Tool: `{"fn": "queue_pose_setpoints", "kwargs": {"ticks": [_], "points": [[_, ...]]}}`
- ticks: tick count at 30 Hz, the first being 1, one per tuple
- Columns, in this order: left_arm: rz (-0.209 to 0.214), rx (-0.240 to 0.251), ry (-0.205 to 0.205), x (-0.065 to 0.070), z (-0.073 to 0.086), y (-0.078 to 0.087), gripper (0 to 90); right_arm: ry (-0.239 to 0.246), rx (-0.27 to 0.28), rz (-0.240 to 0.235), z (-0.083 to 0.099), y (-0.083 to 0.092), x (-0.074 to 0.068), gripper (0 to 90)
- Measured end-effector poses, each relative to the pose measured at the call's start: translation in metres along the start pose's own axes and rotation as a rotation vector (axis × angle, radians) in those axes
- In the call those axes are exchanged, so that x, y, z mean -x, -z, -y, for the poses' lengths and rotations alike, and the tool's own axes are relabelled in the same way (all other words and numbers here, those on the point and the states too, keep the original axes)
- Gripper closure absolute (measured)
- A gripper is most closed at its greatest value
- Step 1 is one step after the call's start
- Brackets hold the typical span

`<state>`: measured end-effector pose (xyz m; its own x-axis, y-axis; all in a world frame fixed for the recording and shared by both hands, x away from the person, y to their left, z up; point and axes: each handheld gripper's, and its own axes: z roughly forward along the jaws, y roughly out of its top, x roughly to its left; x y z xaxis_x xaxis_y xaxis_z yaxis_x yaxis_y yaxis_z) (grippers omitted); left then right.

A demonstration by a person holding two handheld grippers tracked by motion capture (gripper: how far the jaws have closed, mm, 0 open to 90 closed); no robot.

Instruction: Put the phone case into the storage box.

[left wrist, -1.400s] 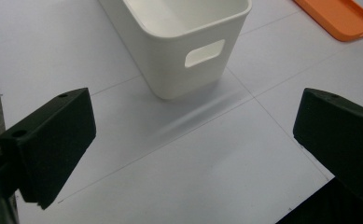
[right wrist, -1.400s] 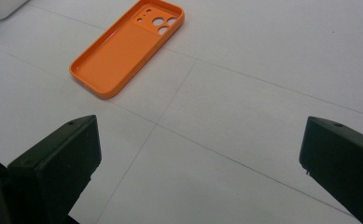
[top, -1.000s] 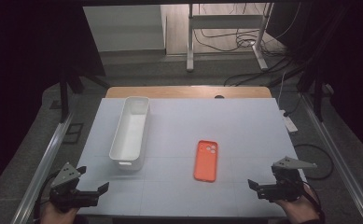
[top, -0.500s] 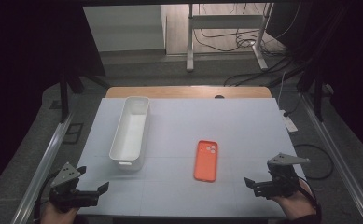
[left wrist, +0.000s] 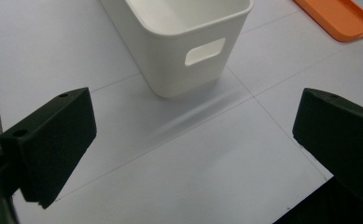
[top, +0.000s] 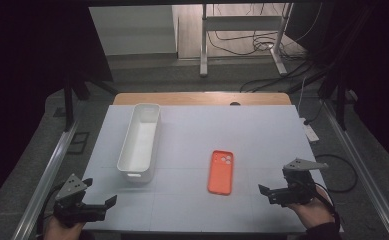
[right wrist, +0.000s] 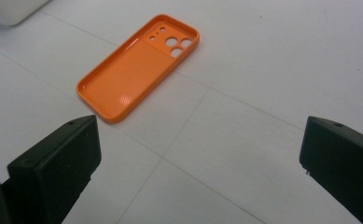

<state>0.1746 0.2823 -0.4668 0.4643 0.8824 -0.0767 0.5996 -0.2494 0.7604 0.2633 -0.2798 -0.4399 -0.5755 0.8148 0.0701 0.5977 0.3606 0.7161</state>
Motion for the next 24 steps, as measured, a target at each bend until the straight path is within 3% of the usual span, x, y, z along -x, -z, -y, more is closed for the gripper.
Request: {"fn": "queue_pose_setpoints", "kwargs": {"ticks": [24], "points": [[0.000, -0.005, -0.011, 0.001, 0.000, 0.000, 0.5, 0.017, -0.032, -0.032, -0.020, -0.022, -0.005, 0.0]]}}
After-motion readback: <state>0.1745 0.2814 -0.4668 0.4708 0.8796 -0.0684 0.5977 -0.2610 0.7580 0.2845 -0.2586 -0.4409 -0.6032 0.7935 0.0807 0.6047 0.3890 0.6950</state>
